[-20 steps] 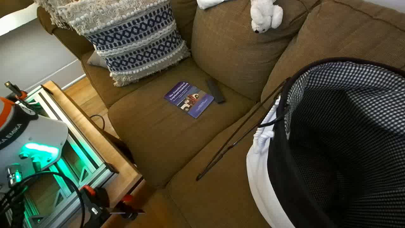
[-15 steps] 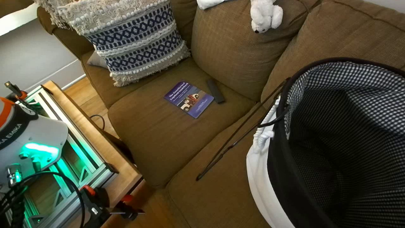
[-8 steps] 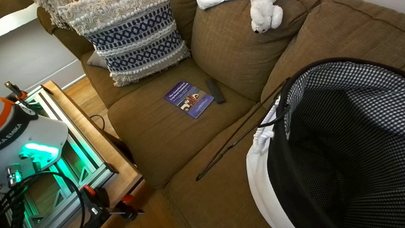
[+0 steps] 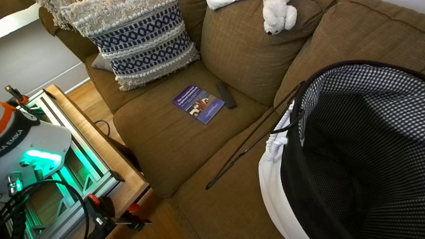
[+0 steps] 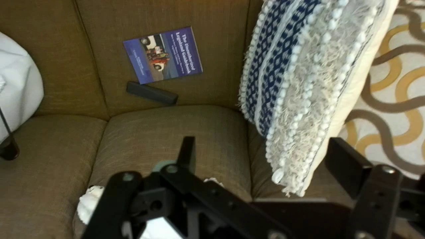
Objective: Put the white fluffy toy on the seat of the couch
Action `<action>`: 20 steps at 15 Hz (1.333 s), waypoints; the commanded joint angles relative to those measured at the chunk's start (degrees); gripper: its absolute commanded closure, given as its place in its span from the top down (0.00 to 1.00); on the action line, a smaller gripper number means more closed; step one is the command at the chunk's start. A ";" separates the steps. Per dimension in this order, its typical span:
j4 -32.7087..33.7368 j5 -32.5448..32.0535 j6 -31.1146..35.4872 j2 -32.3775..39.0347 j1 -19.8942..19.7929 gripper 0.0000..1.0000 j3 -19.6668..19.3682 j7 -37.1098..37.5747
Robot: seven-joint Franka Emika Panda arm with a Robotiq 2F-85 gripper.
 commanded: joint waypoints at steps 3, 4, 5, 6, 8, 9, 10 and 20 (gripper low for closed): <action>-3.41 -9.34 8.95 5.82 -7.98 1.00 -4.67 3.63; -3.52 -10.25 9.27 6.59 -9.24 1.00 -5.76 4.62; -3.20 -10.63 9.68 7.77 -10.22 1.00 -6.76 5.55; -2.03 -9.71 7.74 9.03 -10.57 1.00 -7.87 5.84; -2.71 -9.30 8.40 8.36 -9.40 1.00 -8.62 3.89; -2.47 -9.15 8.35 8.99 -9.49 1.00 -9.36 3.84; -2.20 -9.11 8.25 9.32 -9.52 1.00 -9.66 3.83; 5.73 -13.82 16.89 21.58 -14.23 1.00 -15.05 4.73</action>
